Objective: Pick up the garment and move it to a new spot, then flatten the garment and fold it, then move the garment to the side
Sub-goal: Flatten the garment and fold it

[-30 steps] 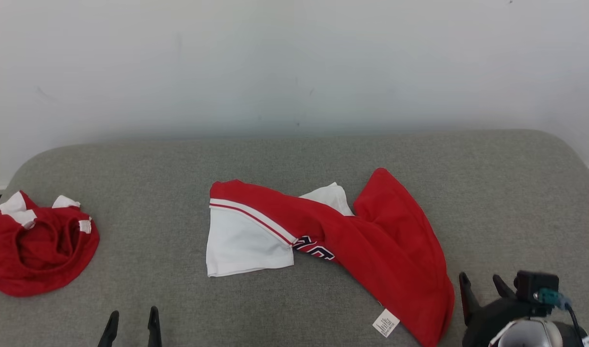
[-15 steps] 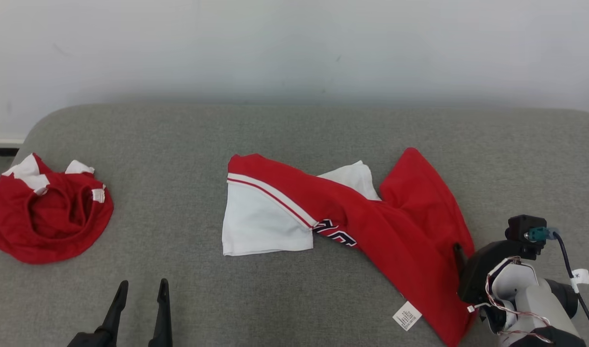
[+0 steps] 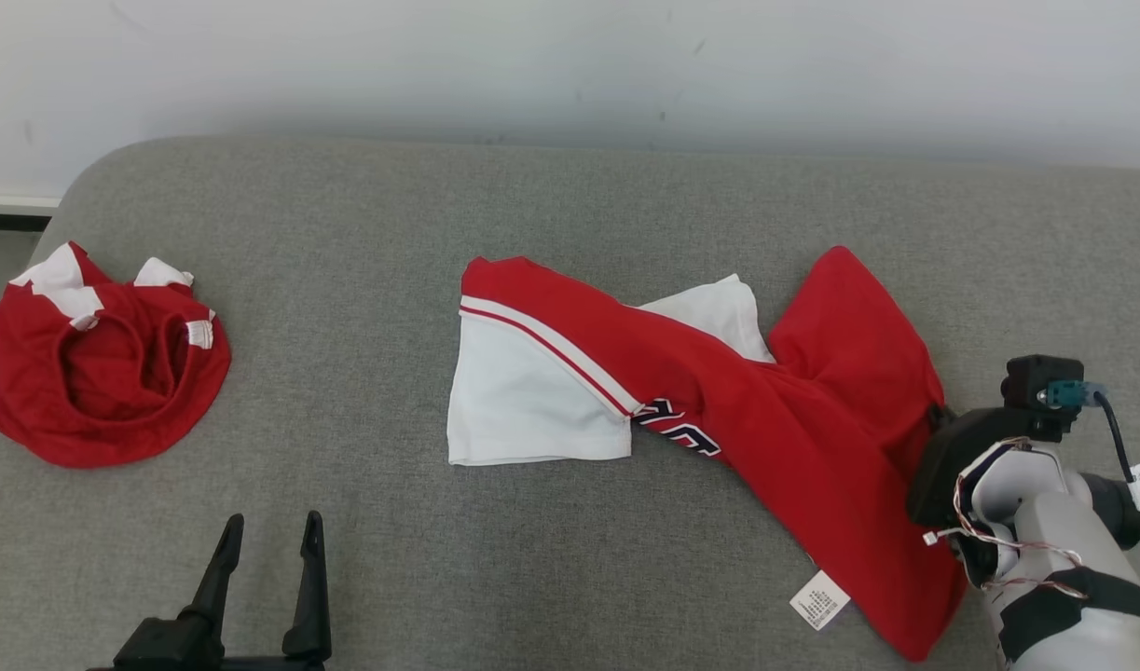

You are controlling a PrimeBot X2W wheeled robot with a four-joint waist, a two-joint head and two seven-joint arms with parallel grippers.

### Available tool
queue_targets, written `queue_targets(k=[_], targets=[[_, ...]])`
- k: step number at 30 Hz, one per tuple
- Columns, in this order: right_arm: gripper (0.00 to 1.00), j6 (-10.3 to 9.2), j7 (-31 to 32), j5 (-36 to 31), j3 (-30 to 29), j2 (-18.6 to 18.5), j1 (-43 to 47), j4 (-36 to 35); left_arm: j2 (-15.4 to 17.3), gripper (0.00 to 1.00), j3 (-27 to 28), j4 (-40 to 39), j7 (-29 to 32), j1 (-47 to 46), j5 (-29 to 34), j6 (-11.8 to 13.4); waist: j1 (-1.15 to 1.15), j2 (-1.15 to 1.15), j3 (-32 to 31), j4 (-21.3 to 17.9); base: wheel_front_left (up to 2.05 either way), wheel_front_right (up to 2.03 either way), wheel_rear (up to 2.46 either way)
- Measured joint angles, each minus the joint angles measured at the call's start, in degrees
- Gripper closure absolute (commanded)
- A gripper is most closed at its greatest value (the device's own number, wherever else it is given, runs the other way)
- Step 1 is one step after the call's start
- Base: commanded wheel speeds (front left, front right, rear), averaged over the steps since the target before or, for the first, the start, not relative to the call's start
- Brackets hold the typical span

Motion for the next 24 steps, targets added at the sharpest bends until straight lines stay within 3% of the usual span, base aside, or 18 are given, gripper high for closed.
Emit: queue_targets(k=[12, 21, 22, 23, 24], targets=[[1.0, 0.0, -6.48, -2.54, 0.45, -4.47, -11.66, 0.19, 0.01, 0.0, -0.53, -1.35, 0.0, -2.17, 0.03, -0.21, 0.0, 0.0, 3.64, 1.31, 0.0, 0.0, 0.0], [1.0, 0.0, -9.23, -6.38, 0.23, -6.16, -18.89, 4.79, 0.01, 0.0, -2.14, -1.79, 0.0, -5.56, -0.4, -0.55, 0.0, 0.0, 7.64, 4.09, 0.0, 0.0, 0.0], [0.67, 0.0, -9.25, -6.89, 0.09, -6.11, -19.09, 5.64, 0.0, 0.0, -2.24, -1.79, 0.0, -5.66, -0.43, -0.46, 0.0, 0.0, 7.97, 4.39, 0.0, 0.0, 0.0], [0.0, 0.0, -9.2, -7.26, -0.15, -6.09, -19.1, 6.58, 0.0, 0.0, -2.36, -1.77, 0.0, -5.78, -0.47, -0.25, 0.0, 0.0, 8.2, 4.69, 0.0, 0.0, 0.0], [0.0, 0.0, -9.24, -7.46, -0.52, -6.01, -19.0, 7.47, 0.0, 0.0, -2.45, -1.75, 0.0, -5.86, -0.47, -0.1, 0.0, 0.0, 8.36, 4.97, 0.0, 0.0, 0.0]])
